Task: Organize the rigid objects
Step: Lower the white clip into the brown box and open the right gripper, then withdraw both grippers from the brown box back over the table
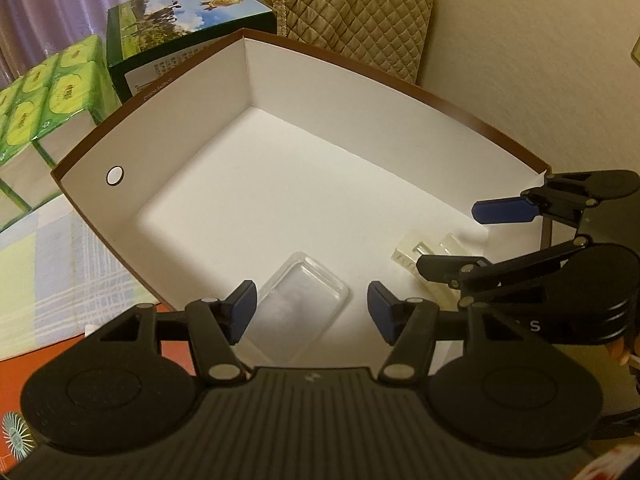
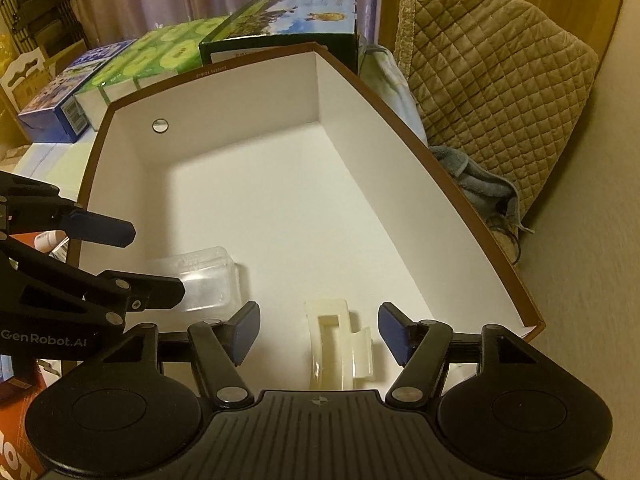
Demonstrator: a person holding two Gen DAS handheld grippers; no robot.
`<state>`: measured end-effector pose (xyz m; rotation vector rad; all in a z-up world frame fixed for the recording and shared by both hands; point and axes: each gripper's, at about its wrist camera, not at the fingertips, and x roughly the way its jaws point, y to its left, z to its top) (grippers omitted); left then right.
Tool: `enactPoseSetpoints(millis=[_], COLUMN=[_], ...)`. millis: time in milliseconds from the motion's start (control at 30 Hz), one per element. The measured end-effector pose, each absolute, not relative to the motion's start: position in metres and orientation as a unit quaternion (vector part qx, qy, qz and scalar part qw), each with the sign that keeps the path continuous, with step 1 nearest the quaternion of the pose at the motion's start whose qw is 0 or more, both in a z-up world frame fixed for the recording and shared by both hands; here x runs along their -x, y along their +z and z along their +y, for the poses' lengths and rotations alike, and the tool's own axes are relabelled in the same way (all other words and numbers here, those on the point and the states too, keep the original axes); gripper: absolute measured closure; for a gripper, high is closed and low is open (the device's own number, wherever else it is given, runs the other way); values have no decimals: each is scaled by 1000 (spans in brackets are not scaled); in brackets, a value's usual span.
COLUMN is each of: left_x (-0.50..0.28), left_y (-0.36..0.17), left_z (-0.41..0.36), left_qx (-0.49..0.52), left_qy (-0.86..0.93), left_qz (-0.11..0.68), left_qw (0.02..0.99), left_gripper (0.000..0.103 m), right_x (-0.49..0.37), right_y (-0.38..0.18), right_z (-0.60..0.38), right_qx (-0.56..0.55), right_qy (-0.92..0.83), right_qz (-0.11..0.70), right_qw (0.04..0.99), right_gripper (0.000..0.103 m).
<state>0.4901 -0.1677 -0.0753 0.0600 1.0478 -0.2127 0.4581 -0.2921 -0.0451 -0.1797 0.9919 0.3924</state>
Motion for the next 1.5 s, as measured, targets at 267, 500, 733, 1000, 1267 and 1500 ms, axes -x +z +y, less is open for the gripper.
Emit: enactPoseSetpoints(millis=[267, 500, 733, 1000, 1267, 1500], left_x=[-478, -453, -412, -364, -312, -278], left_y=[-62, -36, -11, 6, 3, -8], left_z=[-165, -151, -123, -69, -13, 26], left_qx=[-22, -14, -16, -7, -9, 3], left_qy=[-107, -119, -127, -121, -102, -85], left_qz=[480, 445, 414, 399, 406, 420], left_qw=[870, 888, 901, 909, 908, 903], left_gripper=[45, 45, 45, 45, 45, 45], right_x=[-447, -427, -390, -342, -299, -270], right_y=[-33, -6, 22, 40, 38, 20], right_z=[-291, -291, -281, -261, -229, -196], right_qx=[80, 53, 24, -14, -48, -45], right_qy=[184, 179, 169, 163, 173, 181], right_qz=[457, 426, 395, 375, 382, 403], right_qw=[867, 885, 903, 913, 906, 896], right_gripper=[40, 40, 40, 40, 40, 40])
